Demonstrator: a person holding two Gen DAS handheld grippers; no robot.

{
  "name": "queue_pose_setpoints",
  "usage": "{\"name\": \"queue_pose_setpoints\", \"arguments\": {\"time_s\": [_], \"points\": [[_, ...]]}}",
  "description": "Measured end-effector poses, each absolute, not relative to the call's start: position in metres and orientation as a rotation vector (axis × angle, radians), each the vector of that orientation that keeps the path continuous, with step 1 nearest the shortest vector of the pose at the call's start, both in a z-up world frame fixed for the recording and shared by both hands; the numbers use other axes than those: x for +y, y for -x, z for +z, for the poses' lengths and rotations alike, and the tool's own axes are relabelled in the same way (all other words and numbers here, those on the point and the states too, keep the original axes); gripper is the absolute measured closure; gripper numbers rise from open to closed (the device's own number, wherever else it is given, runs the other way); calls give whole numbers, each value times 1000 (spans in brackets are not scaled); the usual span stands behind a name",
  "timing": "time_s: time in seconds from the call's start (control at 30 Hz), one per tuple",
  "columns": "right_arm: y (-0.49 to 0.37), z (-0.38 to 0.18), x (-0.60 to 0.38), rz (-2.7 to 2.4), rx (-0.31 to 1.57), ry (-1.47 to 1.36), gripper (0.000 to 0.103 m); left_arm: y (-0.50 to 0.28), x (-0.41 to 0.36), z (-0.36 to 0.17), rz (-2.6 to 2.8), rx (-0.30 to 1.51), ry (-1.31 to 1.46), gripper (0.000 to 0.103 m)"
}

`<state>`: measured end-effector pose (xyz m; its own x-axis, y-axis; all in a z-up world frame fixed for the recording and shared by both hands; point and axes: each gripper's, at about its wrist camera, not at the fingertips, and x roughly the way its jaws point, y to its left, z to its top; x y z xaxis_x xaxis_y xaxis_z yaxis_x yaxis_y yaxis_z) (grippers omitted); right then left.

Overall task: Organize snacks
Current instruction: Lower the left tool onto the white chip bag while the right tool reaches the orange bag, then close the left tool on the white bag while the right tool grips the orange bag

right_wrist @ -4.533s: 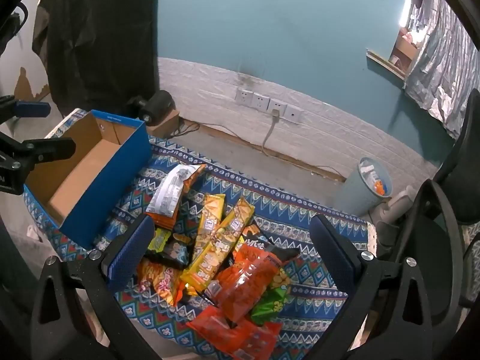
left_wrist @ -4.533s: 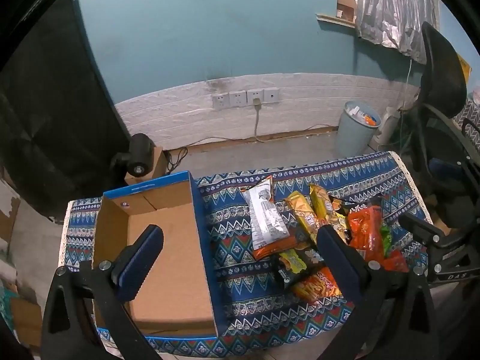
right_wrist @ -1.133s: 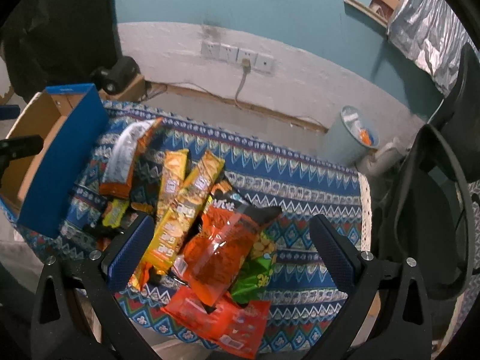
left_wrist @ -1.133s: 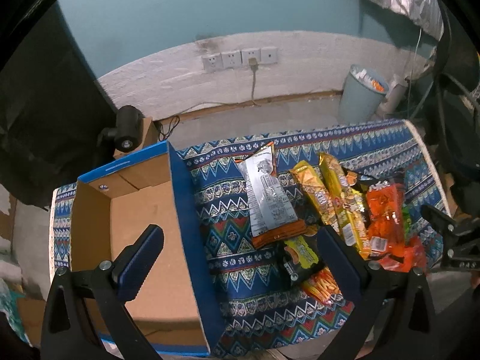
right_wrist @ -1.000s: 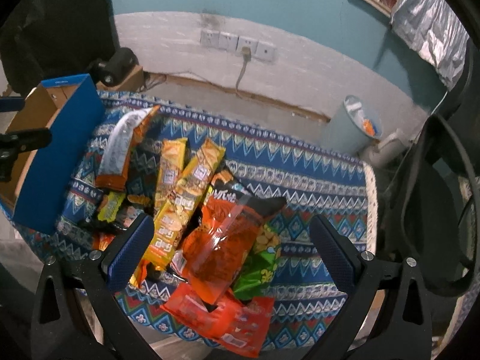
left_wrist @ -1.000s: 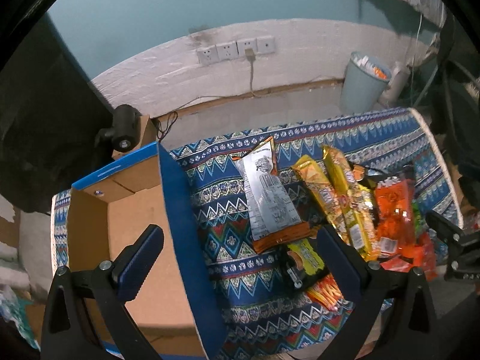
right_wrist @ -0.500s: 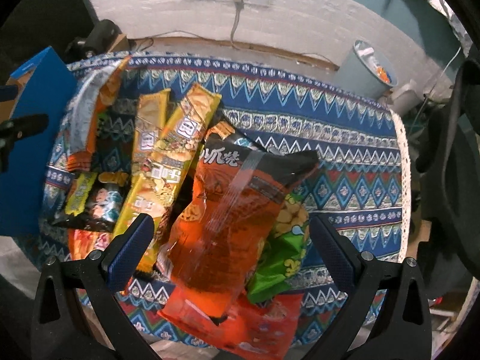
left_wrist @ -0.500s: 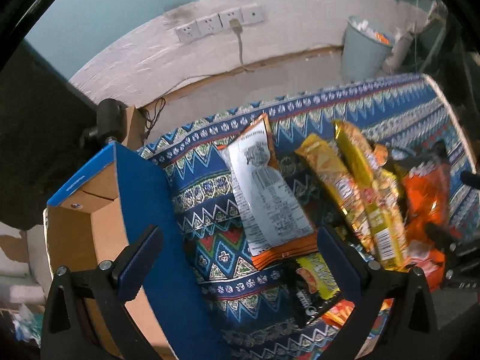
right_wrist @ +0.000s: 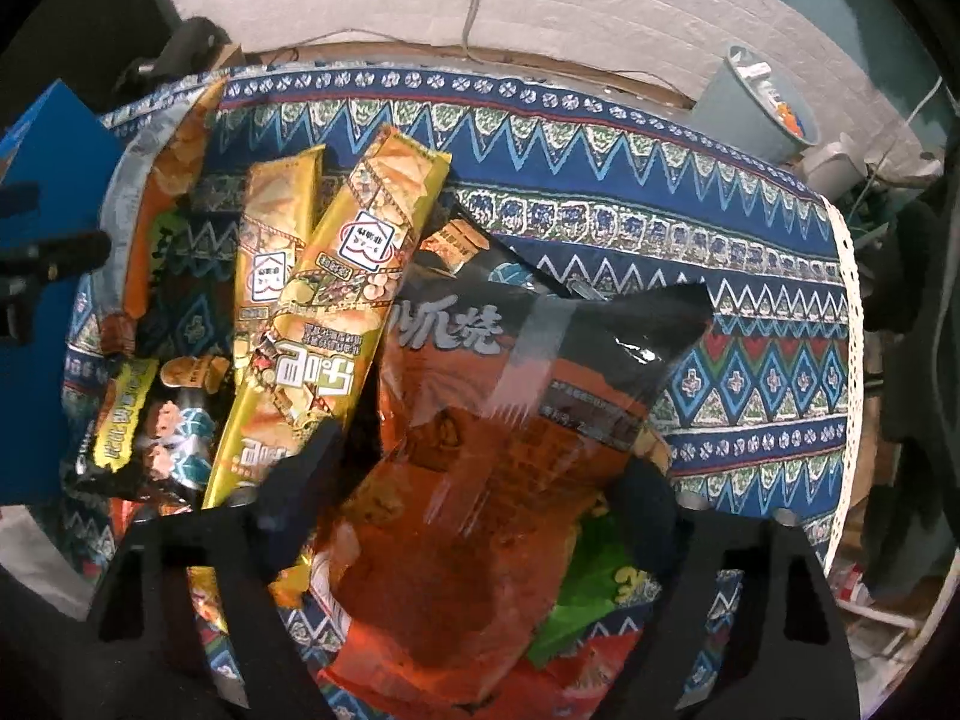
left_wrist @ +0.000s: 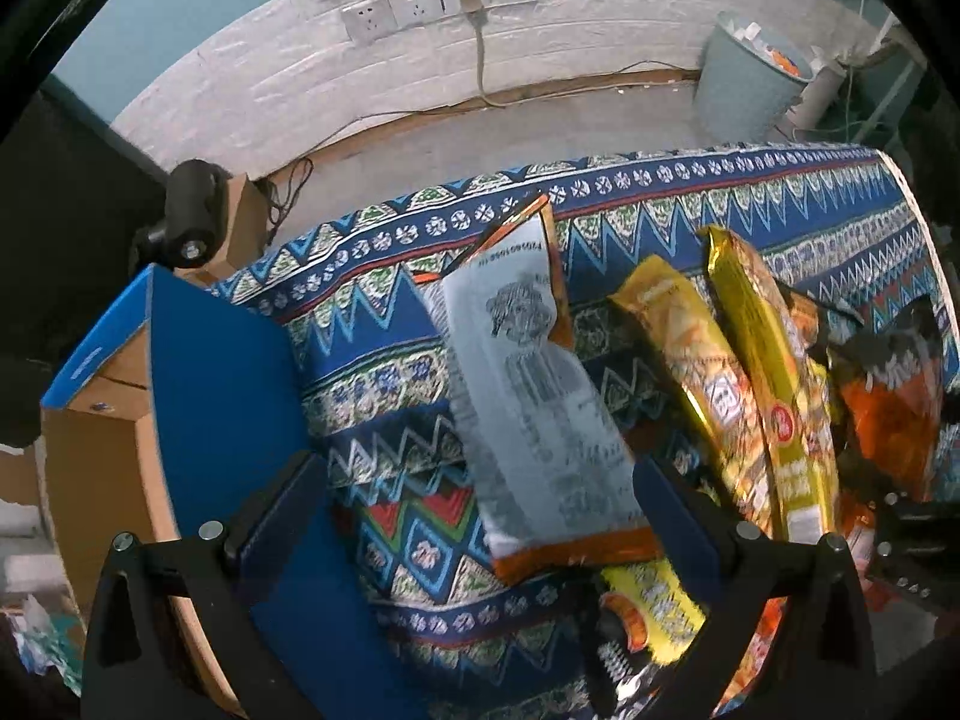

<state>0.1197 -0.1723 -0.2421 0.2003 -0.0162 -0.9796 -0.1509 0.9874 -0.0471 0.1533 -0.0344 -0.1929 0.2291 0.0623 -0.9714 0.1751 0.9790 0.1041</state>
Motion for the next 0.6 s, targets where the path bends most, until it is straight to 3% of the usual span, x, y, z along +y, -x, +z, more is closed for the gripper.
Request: {"name": "queue_pose_setpoints", "arguments": {"time_s": [0.3, 0.6], "points": [[-144, -231, -181, 93, 1306, 219, 47, -186, -26, -216, -77, 1396, -112, 0], [-163, -213, -187, 96, 1253, 199, 54, -206, -5, -237, -69, 1413, -73, 0]]}}
